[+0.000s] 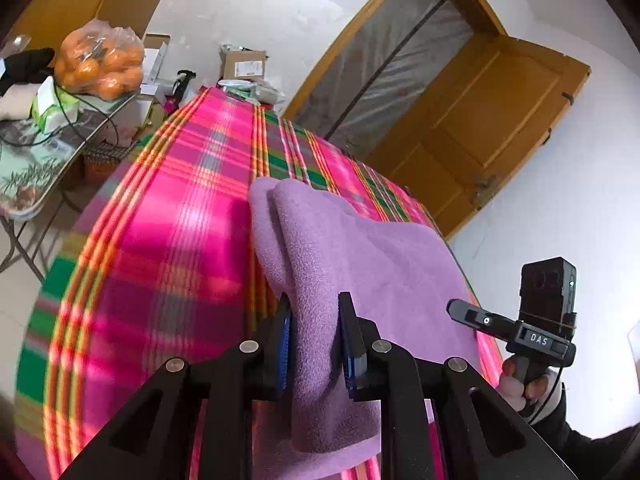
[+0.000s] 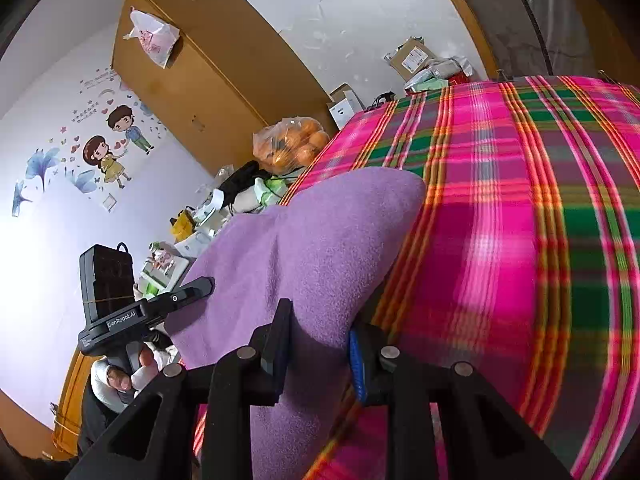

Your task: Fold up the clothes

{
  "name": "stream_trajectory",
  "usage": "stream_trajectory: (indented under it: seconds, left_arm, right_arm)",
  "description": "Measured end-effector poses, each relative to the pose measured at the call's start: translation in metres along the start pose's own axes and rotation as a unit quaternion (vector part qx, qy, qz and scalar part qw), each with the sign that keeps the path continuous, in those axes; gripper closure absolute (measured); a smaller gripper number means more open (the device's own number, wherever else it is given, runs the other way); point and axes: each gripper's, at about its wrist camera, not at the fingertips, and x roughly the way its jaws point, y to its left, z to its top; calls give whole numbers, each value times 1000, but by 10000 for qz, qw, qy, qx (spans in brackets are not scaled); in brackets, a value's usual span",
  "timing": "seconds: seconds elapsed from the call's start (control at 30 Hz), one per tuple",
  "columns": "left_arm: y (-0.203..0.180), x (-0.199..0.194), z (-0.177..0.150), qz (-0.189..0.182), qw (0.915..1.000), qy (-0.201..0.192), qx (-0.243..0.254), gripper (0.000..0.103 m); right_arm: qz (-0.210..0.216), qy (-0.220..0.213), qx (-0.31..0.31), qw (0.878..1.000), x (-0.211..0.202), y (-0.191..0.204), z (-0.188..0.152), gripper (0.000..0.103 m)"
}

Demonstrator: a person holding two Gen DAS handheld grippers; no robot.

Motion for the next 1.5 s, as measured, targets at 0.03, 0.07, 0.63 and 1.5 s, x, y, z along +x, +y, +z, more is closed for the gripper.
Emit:
stream_trajectory:
  seconds: [0.03, 0.07, 0.63, 1.5]
  left_arm:
    - [3, 4, 8, 14, 10000, -1, 22, 81]
    - [6, 8, 17, 27, 10000, -3, 44, 81]
    - [87, 89, 114, 98, 9999, 8, -113, 81]
    - [72, 65, 58, 904, 9956, -65, 249, 82]
  right_arm:
    - [-6, -1, -20, 10000, 4, 0, 6, 77]
    - [-13, 2, -31, 10000, 9, -1, 13, 77]
    - [-258, 198, -61, 9995, 125, -42, 112, 76]
    - [-1582, 282, -1758, 9712, 114, 18, 31, 75]
